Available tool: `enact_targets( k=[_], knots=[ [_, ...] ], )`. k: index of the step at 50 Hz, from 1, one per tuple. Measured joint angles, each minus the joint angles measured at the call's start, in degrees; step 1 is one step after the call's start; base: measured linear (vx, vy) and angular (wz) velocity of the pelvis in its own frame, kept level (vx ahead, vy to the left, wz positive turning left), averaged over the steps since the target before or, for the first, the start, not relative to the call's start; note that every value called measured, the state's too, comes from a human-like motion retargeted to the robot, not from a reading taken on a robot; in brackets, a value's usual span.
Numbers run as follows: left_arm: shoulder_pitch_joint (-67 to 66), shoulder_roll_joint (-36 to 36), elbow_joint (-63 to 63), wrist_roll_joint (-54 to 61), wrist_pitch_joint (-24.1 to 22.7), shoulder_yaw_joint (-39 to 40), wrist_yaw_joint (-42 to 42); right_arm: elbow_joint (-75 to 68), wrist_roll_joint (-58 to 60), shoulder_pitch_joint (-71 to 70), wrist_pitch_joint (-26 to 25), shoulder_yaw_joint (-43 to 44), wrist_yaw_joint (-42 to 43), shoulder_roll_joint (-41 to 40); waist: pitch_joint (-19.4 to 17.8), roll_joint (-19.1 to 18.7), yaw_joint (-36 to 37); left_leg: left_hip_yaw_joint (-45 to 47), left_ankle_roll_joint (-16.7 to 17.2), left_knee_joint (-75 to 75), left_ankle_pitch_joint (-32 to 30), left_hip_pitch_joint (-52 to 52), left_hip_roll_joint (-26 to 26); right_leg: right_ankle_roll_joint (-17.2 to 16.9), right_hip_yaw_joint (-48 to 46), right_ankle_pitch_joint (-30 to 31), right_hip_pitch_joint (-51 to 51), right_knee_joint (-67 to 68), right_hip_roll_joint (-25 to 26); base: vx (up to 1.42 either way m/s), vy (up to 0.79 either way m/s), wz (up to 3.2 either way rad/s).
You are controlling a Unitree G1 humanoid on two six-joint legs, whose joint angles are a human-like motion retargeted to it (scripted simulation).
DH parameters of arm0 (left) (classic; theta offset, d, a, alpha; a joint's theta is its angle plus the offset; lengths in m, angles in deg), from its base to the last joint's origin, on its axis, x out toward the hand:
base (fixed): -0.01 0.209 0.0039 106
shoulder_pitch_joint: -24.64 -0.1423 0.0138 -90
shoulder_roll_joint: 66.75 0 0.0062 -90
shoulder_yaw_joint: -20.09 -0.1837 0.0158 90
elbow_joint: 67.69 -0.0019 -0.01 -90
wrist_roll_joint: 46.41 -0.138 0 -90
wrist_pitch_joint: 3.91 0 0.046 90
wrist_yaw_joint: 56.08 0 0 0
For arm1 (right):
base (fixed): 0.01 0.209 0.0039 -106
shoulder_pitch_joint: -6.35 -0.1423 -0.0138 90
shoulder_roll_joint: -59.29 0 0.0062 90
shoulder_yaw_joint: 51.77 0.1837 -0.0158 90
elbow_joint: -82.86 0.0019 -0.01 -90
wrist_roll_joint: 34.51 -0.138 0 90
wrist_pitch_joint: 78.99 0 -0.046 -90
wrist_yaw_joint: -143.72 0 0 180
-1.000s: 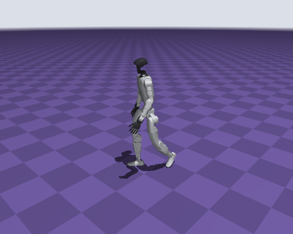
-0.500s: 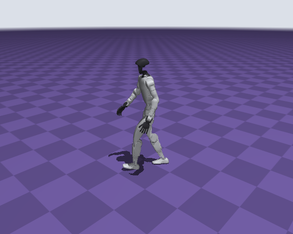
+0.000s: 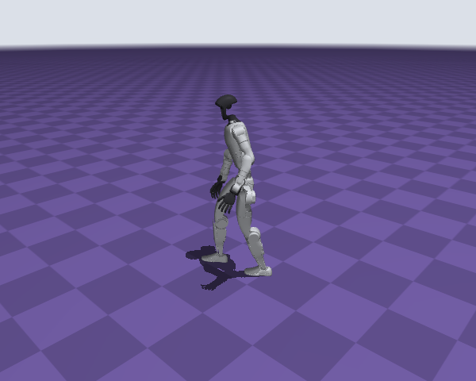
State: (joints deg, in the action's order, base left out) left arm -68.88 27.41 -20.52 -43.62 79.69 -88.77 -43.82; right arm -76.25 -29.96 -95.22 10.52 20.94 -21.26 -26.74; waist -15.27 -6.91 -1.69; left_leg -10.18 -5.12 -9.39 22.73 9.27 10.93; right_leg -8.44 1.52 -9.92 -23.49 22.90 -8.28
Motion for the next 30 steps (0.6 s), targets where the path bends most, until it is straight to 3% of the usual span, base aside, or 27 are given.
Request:
enact_targets(
  k=[3,7,13,15,19,25,30],
  knots=[
    [-0.37,0.36,-0.19,-0.31,-0.17,-0.08,0.54,0.13,0.11,3.91,-0.23,0.57,0.49,-0.69,1.07,1.17,-1.1,-0.28,0.56,-2.13,2.53,3.28,-1.11,-0.51,-0.2,1.84,0.71,-3.42,0.54,0.67,-0.31,0.33],
    [-0.5,0.51,-2.22,-0.79,0.1,-0.08,0.32,0.91,0.64,7.31,-0.1,0.97,0.29,-1.36,2.17,2.44,-1.7,0.32,2.24,-9.82,2.91,5.67,-3.83,1.49,-3.38,2.13,3.25,1.46,1.62,0.65,-0.3,0.26],
    [-0.33,-0.52,-7.58,-2.11,1.55,-1.81,-0.99,3.76,2.04,7.32,0.88,-1.01,-0.2,-1.42,1.45,2.28,-1.6,5.39,6.88,-39.54,-7.4,-1.58,-11.92,6.84,-8.25,-3.09,11.28,4.94,6.88,0.58,-0.25,0.19],
    [-0.24,-0.74,-8.56,-3.03,2.18,-3.04,-1.7,4.98,2.27,6.31,1.21,-1.96,0.0,-1.12,1.42,2.63,-0.71,8.42,5.83,-48.57,-8.79,-6.26,-14.96,7.89,-9.09,-4.58,14.16,3.87,8.32,0.53,-0.21,-0.04],
    [0.1,-1.12,-9.47,-4.98,3.0,-5.14,-3.0,6.74,2.84,2.92,1.61,-3.44,0.72,-0.38,1.25,3.86,2.24,13.96,1.85,-56.38,-3.13,-15.04,-18.52,8.48,-9.64,-7.18,19.61,1.13,9.75,0.51,-0.18,-0.26],
    [-0.31,-2.62,-9.61,-6.47,2.87,-5.95,-4.03,8.64,2.7,-2.87,1.95,-4.01,0.56,0.07,1.01,5.35,7.11,20.3,0.41,-43.25,2.68,-23.96,-17.14,7.52,-8.12,-10.66,26.5,-2.66,10.51,0.52,-0.12,-0.51],
    [-0.92,-4.2,-9.91,-7.11,2.63,-6.26,-4.37,10.02,2.4,-5.51,2.15,-4.14,-0.63,-0.29,1.31,6.01,8.81,22.68,3.13,-17.73,-3.25,-25.07,-12.78,6.46,-7.01,-13.87,30.74,-4.16,10.26,0.54,-0.06,-0.44]
  ],
)
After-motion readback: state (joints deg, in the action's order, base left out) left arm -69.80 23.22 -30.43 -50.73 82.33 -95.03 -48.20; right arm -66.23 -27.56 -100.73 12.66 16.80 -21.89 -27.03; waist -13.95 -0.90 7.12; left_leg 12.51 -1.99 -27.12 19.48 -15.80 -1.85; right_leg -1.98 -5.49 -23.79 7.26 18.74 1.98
